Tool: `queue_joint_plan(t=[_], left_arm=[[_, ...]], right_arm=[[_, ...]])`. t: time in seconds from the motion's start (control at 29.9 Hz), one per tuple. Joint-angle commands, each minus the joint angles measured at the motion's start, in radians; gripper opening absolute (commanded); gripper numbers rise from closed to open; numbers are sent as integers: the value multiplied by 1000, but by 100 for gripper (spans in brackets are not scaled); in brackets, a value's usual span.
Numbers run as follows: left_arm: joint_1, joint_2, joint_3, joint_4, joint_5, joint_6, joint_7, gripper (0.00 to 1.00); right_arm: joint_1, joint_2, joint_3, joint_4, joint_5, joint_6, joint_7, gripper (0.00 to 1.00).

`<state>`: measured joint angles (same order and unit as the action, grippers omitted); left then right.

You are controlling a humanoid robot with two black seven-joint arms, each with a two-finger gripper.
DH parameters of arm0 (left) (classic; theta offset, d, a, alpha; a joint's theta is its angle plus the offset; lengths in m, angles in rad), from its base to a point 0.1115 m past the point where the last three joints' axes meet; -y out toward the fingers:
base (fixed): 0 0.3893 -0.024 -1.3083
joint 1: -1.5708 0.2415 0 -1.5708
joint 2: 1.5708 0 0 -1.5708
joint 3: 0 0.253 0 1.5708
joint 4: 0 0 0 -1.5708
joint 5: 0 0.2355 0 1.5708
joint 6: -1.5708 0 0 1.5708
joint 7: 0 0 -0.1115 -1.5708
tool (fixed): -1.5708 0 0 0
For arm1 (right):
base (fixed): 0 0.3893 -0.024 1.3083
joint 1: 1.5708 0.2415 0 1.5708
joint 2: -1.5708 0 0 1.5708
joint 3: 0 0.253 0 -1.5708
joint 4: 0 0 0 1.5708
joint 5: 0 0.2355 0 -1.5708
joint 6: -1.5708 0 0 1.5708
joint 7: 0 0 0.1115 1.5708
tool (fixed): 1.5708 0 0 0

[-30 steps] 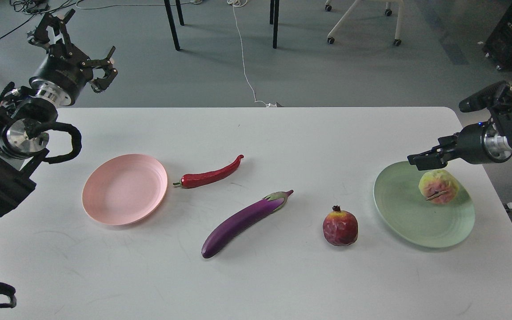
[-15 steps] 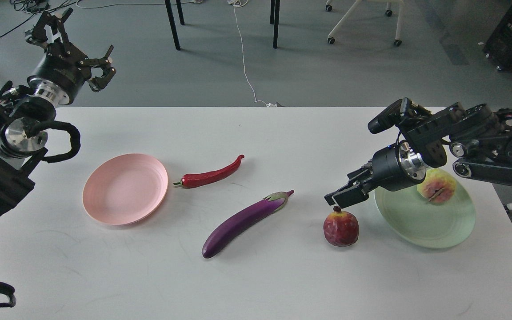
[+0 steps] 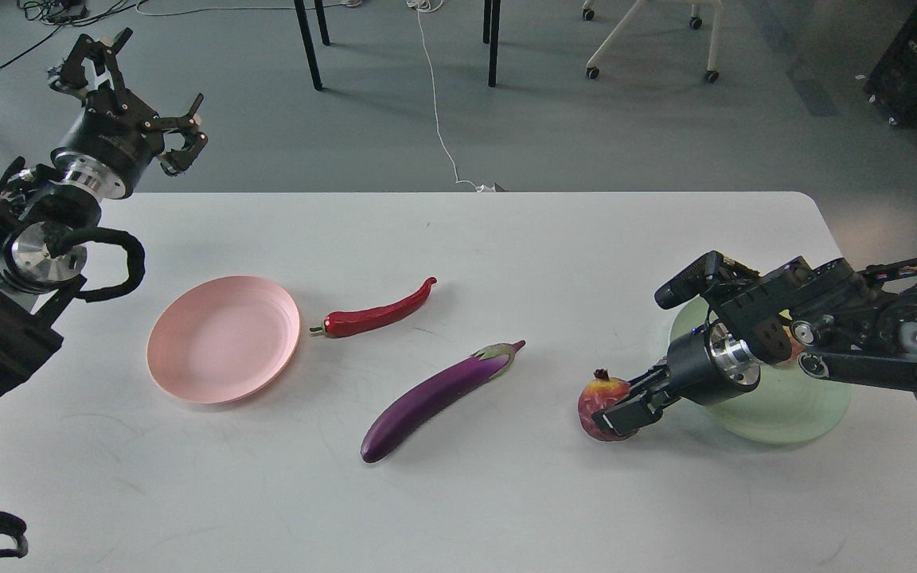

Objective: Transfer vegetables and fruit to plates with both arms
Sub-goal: 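Release the peach and reach the right gripper to grasp the red pomegranate, then carry the pomegranate onto the green plate and open the right gripper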

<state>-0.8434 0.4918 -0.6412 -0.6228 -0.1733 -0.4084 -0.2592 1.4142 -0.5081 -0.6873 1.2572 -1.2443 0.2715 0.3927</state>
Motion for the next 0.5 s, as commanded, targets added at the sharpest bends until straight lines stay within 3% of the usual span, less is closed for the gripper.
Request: queue_joint_plan(t=[0.0,0.17,0.47], left_arm=[[3,1,0,0,0,0,0,98],[1,4,0,0,0,0,0,98],[3,37,0,0,0,-4,0,98]], right_arm=[[0,13,-1,-13,-4,-20,0,64],[58,2,14,-6,0,-20,3,49],[180,-176,52,4,-56,-15,12,50]])
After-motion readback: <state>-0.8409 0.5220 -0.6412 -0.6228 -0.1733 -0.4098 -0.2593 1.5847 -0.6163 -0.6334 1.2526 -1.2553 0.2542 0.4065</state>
